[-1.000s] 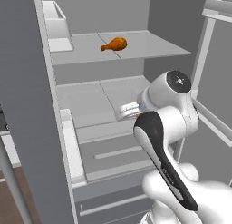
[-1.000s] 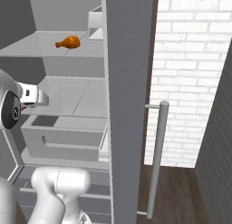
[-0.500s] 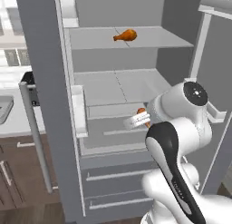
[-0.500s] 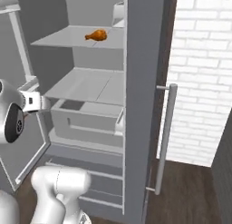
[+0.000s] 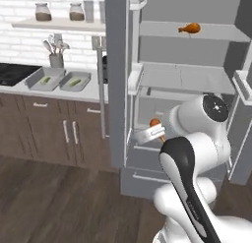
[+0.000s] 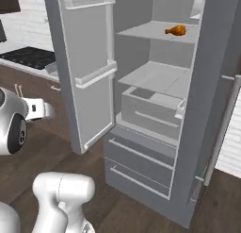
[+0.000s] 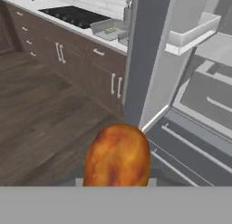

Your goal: Place one corn and one chicken drumstick in each tupperware on the nearby counter, to pack two identical lunches.

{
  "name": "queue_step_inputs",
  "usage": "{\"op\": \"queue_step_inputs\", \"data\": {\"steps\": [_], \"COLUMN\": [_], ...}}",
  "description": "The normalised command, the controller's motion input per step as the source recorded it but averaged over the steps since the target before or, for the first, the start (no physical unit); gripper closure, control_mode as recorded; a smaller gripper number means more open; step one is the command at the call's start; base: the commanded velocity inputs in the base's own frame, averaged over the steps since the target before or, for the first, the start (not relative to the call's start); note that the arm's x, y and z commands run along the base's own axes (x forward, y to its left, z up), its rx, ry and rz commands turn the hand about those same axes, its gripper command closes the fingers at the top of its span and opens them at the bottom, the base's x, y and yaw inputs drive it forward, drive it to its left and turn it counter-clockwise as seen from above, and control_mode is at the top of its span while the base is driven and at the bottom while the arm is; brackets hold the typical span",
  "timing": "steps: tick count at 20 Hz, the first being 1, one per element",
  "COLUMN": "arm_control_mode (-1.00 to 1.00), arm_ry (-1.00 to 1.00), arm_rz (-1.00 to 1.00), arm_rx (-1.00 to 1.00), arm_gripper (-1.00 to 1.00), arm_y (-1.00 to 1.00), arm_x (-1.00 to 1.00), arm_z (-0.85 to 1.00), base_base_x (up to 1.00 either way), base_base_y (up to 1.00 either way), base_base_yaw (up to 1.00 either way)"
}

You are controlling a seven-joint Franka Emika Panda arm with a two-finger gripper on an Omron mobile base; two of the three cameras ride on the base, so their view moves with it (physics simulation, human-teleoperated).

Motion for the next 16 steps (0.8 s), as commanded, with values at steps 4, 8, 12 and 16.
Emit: {"op": "queue_step_inputs", "data": {"steps": [4, 8, 12, 16], "arm_control_mode": [1.00, 1.00, 1.00, 1.00], "arm_ry": [0.00, 0.00, 0.00, 0.00], "arm_rz": [0.00, 0.00, 0.00, 0.00], "arm_rx": [0.00, 0.00, 0.00, 0.00], "arm_gripper": [1.00, 1.00, 1.00, 1.00], "arm_y": [0.00, 0.00, 0.00, 0.00], "arm_x": [0.00, 0.00, 0.00, 0.00], "arm_z": [0.00, 0.00, 0.00, 0.00], "base_base_x": [-0.56, 0.28, 0.76, 0.69], "base_base_y": [0.16, 0.42, 0.06, -0.35], "base_base_yaw": [0.62, 0.53, 0.56, 0.58]}}
